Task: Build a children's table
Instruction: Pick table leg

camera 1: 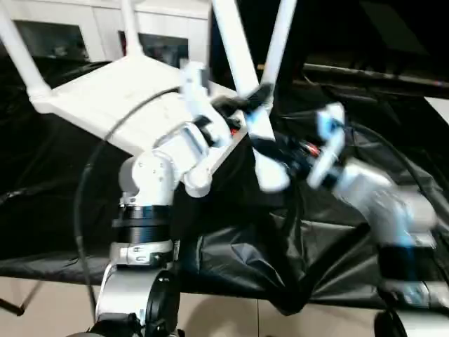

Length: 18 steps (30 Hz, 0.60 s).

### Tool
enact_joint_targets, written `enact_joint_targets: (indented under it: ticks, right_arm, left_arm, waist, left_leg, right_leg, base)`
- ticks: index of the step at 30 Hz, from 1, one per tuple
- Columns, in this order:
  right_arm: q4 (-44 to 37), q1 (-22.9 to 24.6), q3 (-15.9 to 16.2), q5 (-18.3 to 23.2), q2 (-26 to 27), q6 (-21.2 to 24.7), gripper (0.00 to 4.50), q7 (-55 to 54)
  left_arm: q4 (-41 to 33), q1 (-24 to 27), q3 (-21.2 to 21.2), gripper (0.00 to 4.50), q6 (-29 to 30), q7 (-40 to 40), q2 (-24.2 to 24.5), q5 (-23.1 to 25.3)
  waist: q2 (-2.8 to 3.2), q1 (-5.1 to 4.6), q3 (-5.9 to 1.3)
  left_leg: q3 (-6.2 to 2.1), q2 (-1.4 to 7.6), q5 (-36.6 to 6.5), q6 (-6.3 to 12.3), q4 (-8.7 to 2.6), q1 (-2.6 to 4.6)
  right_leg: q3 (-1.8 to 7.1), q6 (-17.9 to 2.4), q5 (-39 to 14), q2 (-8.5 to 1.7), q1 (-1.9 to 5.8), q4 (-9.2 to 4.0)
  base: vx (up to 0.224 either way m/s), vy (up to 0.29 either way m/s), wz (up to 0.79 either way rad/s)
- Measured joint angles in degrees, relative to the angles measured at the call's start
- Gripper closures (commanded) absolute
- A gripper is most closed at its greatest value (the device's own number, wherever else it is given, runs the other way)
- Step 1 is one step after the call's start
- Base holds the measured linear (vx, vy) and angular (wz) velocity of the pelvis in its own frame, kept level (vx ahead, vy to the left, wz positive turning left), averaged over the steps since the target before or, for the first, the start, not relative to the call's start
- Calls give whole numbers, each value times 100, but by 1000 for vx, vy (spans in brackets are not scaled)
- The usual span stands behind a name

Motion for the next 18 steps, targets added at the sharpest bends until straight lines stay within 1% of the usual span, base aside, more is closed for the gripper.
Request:
enact_joint_targets:
  ticks: [3, 6, 8, 9, 10, 15, 16, 18]
  right_arm:
    - [20, -58, 189, -221, 102, -85, 262, -184]
    - [157, -181, 286, -419, 127, -260, 262, -363]
    - [163, -182, 377, -505, 122, -345, 262, -384]
    - [162, -181, 394, -535, 117, -365, 262, -378]
    - [162, -181, 414, -548, 105, -376, 262, -376]
    - [159, -179, 442, -631, 89, -453, 262, -315]
    - [159, -179, 447, -648, 89, -472, 262, -304]
    - [159, -179, 460, -660, 81, -528, 262, -286]
  left_arm:
    - [0, 0, 13, 80, -23, 193, -22, 41]
    - [0, 0, 22, 120, -59, 278, -98, 44]
    - [-1, 0, 22, 130, -58, 317, -106, 44]
    - [-1, 7, 23, 155, -57, 314, -106, 41]
    - [-1, 11, 24, 165, -54, 313, -106, 38]
    - [-26, 28, 31, 184, -36, 312, -94, 35]
    - [-41, 36, 31, 210, -34, 312, -94, 35]
    - [-68, 47, 32, 218, -44, 315, -86, 36]
  waist:
    - [-3, 32, 1]
    - [-12, 45, 1]
    - [-15, 39, 2]
    - [-15, 36, 2]
    - [-16, 35, 2]
    - [-15, 33, 2]
    - [-15, 33, 2]
    - [-15, 34, 2]
  left_leg:
    - [0, 0, 0, 3, 2, -11]
    - [-1, 0, 6, 11, 3, -17]
    - [-1, 0, 7, 11, 4, -17]
    - [-1, 0, 8, 11, 4, -17]
    - [-1, 0, 9, 10, 4, -17]
    - [-2, 1, 9, 10, 4, -17]
    - [-2, 1, 9, 10, 4, -17]
    - [-2, 1, 10, 10, 4, -17]
  right_leg:
    - [-4, 0, 0, -3, -4, -4]
    - [-12, 0, 1, -8, -4, -4]
    - [-11, 1, 3, -8, -3, -4]
    - [-10, 2, 4, -8, -3, -4]
    - [-10, 2, 4, -8, -3, -3]
    - [-12, 3, 5, -8, -3, -1]
    - [-12, 3, 5, -8, -3, -1]
    - [-12, 3, 5, -8, -3, -1]
  base:
    - [0, 0, 0]
    - [0, 0, 0]
    - [0, 0, 0]
    - [0, 0, 0]
    - [0, 0, 0]
    - [0, 0, 0]
    - [0, 0, 0]
    - [0, 0, 0]
